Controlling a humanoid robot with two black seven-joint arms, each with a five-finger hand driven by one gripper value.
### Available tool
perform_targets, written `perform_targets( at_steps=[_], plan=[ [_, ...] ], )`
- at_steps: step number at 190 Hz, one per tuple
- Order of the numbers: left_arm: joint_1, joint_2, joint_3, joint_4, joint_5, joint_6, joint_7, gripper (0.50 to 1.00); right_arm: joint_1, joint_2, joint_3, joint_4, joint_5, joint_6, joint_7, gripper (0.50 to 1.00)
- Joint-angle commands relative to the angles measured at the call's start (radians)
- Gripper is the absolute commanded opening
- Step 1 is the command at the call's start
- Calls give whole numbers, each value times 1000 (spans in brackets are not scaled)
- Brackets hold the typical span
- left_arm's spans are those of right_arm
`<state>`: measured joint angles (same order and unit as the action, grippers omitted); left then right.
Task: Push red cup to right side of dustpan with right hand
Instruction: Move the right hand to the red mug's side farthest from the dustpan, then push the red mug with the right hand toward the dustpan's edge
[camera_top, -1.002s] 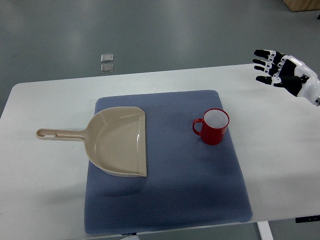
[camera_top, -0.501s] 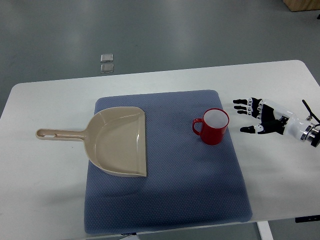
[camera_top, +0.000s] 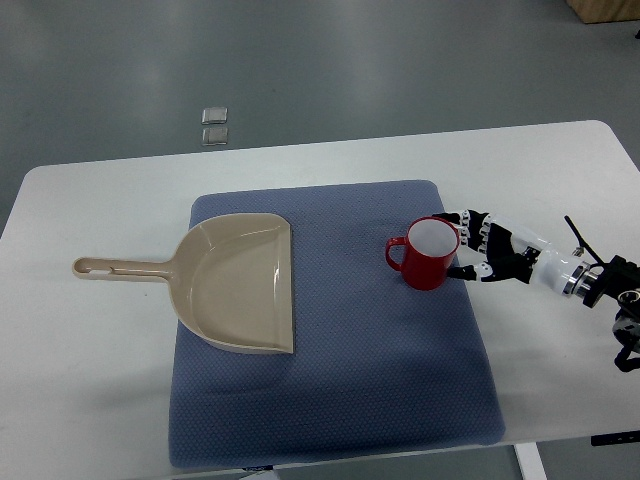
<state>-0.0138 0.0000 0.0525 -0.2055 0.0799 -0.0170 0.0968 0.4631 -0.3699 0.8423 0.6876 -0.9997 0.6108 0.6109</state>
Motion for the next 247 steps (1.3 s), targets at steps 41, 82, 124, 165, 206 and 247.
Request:
perform_targets(
  at_steps=[41, 82, 124, 165, 206, 247],
  plan=[
    [0, 0, 0, 0, 0, 0, 0, 1000, 0, 36, 0, -2, 0, -16, 0, 936],
    [0, 0, 0, 0, 0, 0, 0, 1000, 2, 57, -11, -3, 0, -22, 0, 936],
    [0, 0, 0, 0, 0, 0, 0, 1000, 6, 86, -19, -5, 1, -83, 0, 936],
    [0, 0, 1, -2, 0, 0, 0, 1000, 12, 114, -26, -5, 0, -101, 0, 936],
    [0, 0, 1, -2, 0, 0, 0, 1000, 12, 149, -52, -5, 1, -148, 0, 936],
    [0, 0, 1, -2, 0, 0, 0, 1000, 14, 190, -54, -5, 1, -177, 0, 936]
  ],
)
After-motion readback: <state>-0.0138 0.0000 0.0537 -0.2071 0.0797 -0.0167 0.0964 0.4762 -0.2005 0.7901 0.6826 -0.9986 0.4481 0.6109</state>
